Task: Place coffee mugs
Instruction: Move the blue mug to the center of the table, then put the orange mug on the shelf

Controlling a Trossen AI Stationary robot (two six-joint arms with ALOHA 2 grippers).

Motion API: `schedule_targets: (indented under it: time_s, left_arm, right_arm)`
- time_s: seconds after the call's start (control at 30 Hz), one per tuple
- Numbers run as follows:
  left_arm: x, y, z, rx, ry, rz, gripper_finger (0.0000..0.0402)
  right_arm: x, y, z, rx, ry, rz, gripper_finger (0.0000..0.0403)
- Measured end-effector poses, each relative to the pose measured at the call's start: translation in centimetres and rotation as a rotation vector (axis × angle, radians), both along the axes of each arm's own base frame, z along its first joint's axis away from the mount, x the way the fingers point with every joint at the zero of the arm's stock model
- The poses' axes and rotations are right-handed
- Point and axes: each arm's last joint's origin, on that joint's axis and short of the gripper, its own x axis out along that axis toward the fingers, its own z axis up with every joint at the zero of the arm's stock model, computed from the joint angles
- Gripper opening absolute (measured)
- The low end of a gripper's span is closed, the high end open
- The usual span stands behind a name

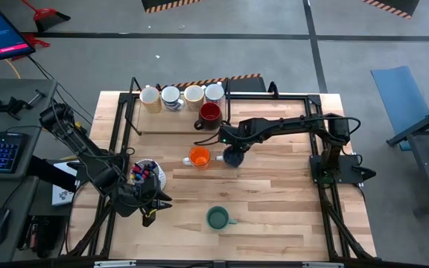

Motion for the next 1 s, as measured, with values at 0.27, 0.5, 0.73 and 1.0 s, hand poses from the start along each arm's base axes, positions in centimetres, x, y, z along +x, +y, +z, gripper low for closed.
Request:
schedule_targets:
  time_s: [0.27, 0.5, 0.73, 1.0]
  left_arm:
    - [0.0, 0.0, 0.0, 0.0, 0.0, 0.0, 0.0101]
    - [0.0, 0.0, 0.0, 0.0, 0.0, 0.0, 0.0101]
    - [0.0, 0.0, 0.0, 0.001, -0.001, 0.002, 0.0101]
    - [1.7, 1.5, 0.6, -0.018, -0.086, 0.15, 0.0101]
  right_arm:
    - [0.0, -0.2, 0.0, -0.048, 0.006, -0.013, 0.0089]
    - [0.0, -0.2, 1.5, -0.063, 0.008, -0.016, 0.0092]
    - [0.8, -0.3, 5.6, -0.07, -0.052, -0.051, 0.0092]
    - [1.0, 2.4, 10.2, -0.064, -0.089, 0.023, 0.0092]
